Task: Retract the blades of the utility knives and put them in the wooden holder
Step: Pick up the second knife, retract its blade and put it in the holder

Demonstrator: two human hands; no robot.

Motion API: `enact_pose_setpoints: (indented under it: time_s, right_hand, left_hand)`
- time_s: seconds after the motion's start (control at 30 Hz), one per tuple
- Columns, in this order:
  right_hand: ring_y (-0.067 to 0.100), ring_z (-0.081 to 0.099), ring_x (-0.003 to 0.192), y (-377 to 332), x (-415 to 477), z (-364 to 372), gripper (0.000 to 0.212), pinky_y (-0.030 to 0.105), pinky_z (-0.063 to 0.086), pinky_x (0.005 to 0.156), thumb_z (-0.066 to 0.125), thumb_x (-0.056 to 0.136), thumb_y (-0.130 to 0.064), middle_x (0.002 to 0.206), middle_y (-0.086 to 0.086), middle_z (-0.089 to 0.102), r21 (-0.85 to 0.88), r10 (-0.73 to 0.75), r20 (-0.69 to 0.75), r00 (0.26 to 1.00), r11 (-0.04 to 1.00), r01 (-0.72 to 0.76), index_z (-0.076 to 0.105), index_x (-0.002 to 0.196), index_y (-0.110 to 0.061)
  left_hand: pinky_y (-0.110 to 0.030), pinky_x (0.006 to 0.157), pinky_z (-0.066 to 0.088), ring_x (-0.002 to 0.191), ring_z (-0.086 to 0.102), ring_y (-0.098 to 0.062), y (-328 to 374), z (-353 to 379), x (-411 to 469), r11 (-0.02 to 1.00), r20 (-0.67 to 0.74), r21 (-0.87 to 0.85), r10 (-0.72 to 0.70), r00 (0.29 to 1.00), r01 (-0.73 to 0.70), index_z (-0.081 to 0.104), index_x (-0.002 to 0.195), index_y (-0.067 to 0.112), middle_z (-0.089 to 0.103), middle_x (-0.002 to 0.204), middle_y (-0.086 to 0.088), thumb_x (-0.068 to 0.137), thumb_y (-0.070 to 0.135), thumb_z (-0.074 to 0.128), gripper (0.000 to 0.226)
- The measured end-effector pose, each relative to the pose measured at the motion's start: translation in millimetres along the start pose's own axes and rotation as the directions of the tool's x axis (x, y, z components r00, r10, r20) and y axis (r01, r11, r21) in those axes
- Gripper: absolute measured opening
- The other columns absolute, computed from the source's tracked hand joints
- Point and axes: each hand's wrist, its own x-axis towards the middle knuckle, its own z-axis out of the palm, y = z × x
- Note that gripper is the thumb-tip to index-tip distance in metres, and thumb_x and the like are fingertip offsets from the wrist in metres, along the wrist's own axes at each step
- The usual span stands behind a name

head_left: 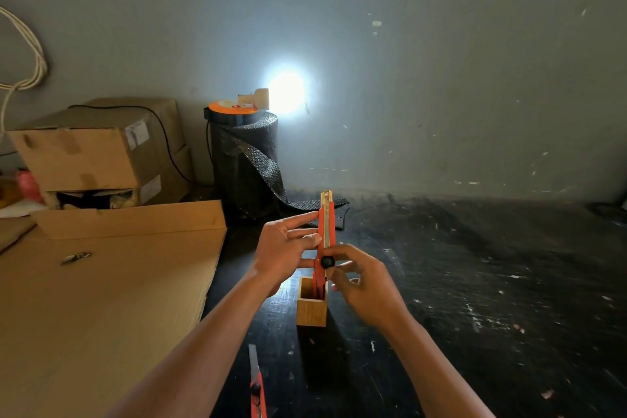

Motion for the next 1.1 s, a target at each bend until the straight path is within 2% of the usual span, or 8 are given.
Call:
enact_pose_setpoints:
  time_s: [0.07, 0.17, 0.4, 0.57, 0.67, 0.83, 1.0, 1.1]
  right_hand:
    - [0.01, 0.068, 0.108, 1, 2, 4, 0.031, 0.039, 0.061, 0.092, 0.07, 0.095, -0.018, 0.113, -0.018, 0.069, 0.019, 0.024, -0.018, 1.0, 1.0, -0.023, 0.058, 0.103, -0.045]
    - [0.006, 0.068, 0.102, 5, 1, 11, 0.023, 0.038, 0.06, 0.091, 0.073, 0.092, -0.025, 0.103, -0.022, 0.067, 0.033, 0.027, -0.054, 0.998, 0.999, -0.025, 0.058, 0.102, -0.038]
    - [0.011, 0.071, 0.099, 17, 2, 24, 0.023, 0.039, 0.061, 0.089, 0.079, 0.086, -0.03, 0.104, -0.009, 0.074, 0.081, 0.088, -0.083, 0.993, 0.993, -0.081, 0.057, 0.091, -0.035]
    - [0.012, 0.071, 0.102, 22, 17, 29, 0.041, 0.036, 0.062, 0.088, 0.074, 0.088, -0.041, 0.116, -0.007, 0.071, 0.163, 0.128, -0.073, 0.989, 0.98, -0.114, 0.053, 0.121, -0.028]
    - [0.014, 0.073, 0.103, 28, 35, 30, 0.041, 0.036, 0.064, 0.085, 0.067, 0.095, -0.036, 0.119, -0.001, 0.073, 0.233, 0.132, -0.071, 0.989, 0.966, -0.112, 0.055, 0.133, -0.026]
    - [0.014, 0.078, 0.089, 44, 62, 36, 0.024, 0.036, 0.066, 0.075, 0.072, 0.094, -0.022, 0.1, 0.0, 0.079, 0.303, 0.112, -0.07, 0.991, 0.949, -0.086, 0.068, 0.118, -0.021]
    - [0.017, 0.076, 0.089, 76, 89, 54, 0.02, 0.039, 0.065, 0.078, 0.071, 0.093, -0.02, 0.097, 0.005, 0.077, 0.24, 0.161, -0.105, 0.981, 0.962, -0.132, 0.068, 0.112, -0.016]
    - [0.018, 0.073, 0.093, 98, 109, 66, 0.019, 0.042, 0.064, 0.081, 0.072, 0.093, -0.02, 0.101, 0.005, 0.074, 0.182, 0.211, -0.126, 0.969, 0.965, -0.187, 0.067, 0.11, -0.014]
  left_hand:
    - [-0.017, 0.052, 0.058, 0.068, 0.077, 0.003, -1, 0, -1, 1.0, 0.004, 0.003, 0.001, 1.0, -0.001, 0.065, 0.136, 0.013, 0.075, 0.091, 0.009, 0.093, -0.003, 0.07, 0.046]
    - [-0.017, 0.051, 0.057, 0.068, 0.077, 0.003, -6, 0, -3, 1.0, 0.001, 0.011, -0.001, 1.0, 0.001, 0.065, 0.136, 0.014, 0.075, 0.09, 0.013, 0.094, -0.002, 0.069, 0.045]
    - [-0.019, 0.053, 0.059, 0.071, 0.079, -0.002, -24, -4, -4, 0.999, 0.001, -0.028, -0.03, 1.0, 0.03, 0.062, 0.138, 0.013, 0.076, 0.094, 0.007, 0.095, -0.005, 0.065, 0.046]
    - [-0.027, 0.059, 0.063, 0.083, 0.081, -0.014, -40, -10, 5, 0.994, 0.023, -0.093, -0.05, 0.998, 0.052, 0.063, 0.139, 0.011, 0.081, 0.096, 0.0, 0.095, -0.005, 0.066, 0.047]
    - [-0.036, 0.066, 0.066, 0.092, 0.081, -0.025, -54, -11, 11, 0.983, 0.076, -0.158, -0.077, 0.994, 0.088, 0.064, 0.136, 0.013, 0.081, 0.104, -0.012, 0.095, -0.007, 0.064, 0.046]
    - [-0.044, 0.077, 0.066, 0.093, 0.08, -0.029, -81, -12, 27, 0.973, 0.072, -0.188, -0.121, 0.99, 0.133, 0.069, 0.127, 0.011, 0.081, 0.103, -0.014, 0.094, -0.007, 0.065, 0.039]
    - [-0.042, 0.085, 0.065, 0.099, 0.077, -0.019, -137, -19, 54, 0.983, -0.189, 0.108, -0.125, 0.974, 0.147, 0.074, 0.118, 0.013, 0.077, 0.116, -0.011, 0.089, 0.011, 0.077, 0.028]
    - [-0.034, 0.094, 0.059, 0.112, 0.069, -0.016, -169, -18, 65, 0.918, -0.133, 0.37, -0.1, 0.986, 0.143, 0.067, 0.13, 0.012, 0.072, 0.126, -0.003, 0.082, 0.025, 0.085, 0.052]
